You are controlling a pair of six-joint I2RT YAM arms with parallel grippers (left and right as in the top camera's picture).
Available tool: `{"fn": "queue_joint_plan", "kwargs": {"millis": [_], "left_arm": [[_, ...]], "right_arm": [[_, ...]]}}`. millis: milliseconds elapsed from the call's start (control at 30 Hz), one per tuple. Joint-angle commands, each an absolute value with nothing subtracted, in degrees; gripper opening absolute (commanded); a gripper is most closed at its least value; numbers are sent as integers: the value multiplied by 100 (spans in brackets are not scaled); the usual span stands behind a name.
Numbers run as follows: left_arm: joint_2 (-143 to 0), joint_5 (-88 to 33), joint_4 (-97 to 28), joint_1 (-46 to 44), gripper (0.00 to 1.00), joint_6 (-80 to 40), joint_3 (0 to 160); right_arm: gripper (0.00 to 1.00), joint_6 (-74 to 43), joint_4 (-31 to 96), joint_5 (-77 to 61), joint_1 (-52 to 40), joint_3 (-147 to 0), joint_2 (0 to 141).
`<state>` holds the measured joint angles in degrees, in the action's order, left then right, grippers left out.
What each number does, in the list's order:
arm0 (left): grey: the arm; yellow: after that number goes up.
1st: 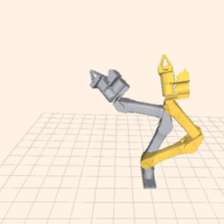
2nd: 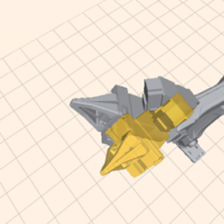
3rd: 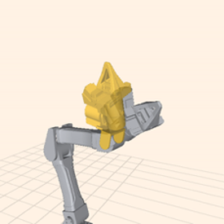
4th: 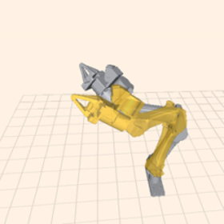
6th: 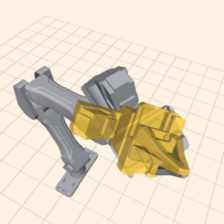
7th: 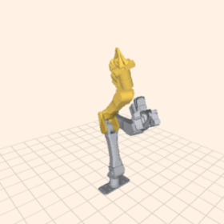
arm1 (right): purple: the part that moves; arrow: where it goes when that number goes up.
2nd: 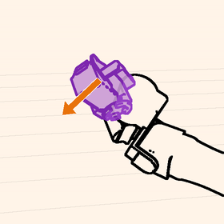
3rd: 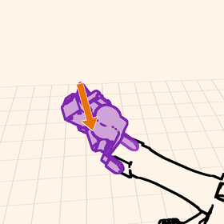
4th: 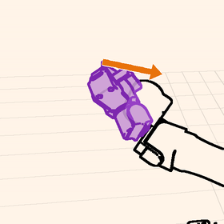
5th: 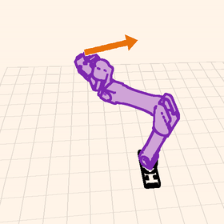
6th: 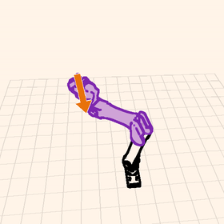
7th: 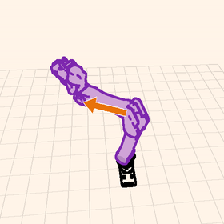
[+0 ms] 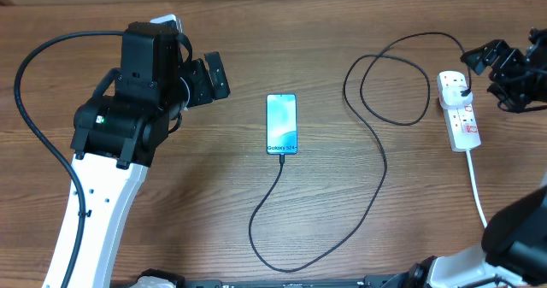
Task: Plug charger to phone and switch on socket
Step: 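Move the right gripper over to the white power strip's switch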
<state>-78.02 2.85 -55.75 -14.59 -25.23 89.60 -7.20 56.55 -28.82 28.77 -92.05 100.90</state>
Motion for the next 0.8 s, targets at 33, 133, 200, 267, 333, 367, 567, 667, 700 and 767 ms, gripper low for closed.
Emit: {"fn": "queue_joint_plan", "kwargs": {"millis": [33, 133, 200, 267, 333, 367, 567, 667, 700, 767], "left_arm": [[-7837, 357, -5568, -1463, 100, -2418, 8952], [-7837, 357, -5570, -1463, 100, -2418, 8952], [-7837, 357, -5568, -1463, 100, -2418, 8952], [-7837, 357, -5570, -1463, 100, -2418, 8952], [-7837, 357, -5568, -1463, 100, -2418, 8952], [-7837, 357, -5570, -1463, 100, -2418, 8952], [-7837, 357, -5568, -1463, 100, -2418, 8952], [-7837, 357, -5570, -1463, 100, -2418, 8952], [-7837, 357, -5568, -1463, 100, -2418, 8952], [-7837, 357, -5570, -1463, 100, -2418, 8952]], "right_arm": [[100, -596, 5133, -1964, 2867, -9345, 10523], [100, -593, 4950, -1793, 2867, -9345, 10659], [100, -593, 4884, -1527, 2869, -9336, 10720], [100, -591, 4845, -1350, 2869, -9332, 10755], [100, -591, 4825, -1138, 2869, -9312, 10801], [100, -591, 4821, -1094, 2869, -9301, 10844], [100, -589, 4810, -1229, 2869, -9297, 11386], [100, -589, 4831, -1378, 2860, -9297, 11660], [100, -587, 4845, -1409, 2856, -9297, 11723], [100, -578, 4847, -1614, 2858, -9297, 11856]]}}
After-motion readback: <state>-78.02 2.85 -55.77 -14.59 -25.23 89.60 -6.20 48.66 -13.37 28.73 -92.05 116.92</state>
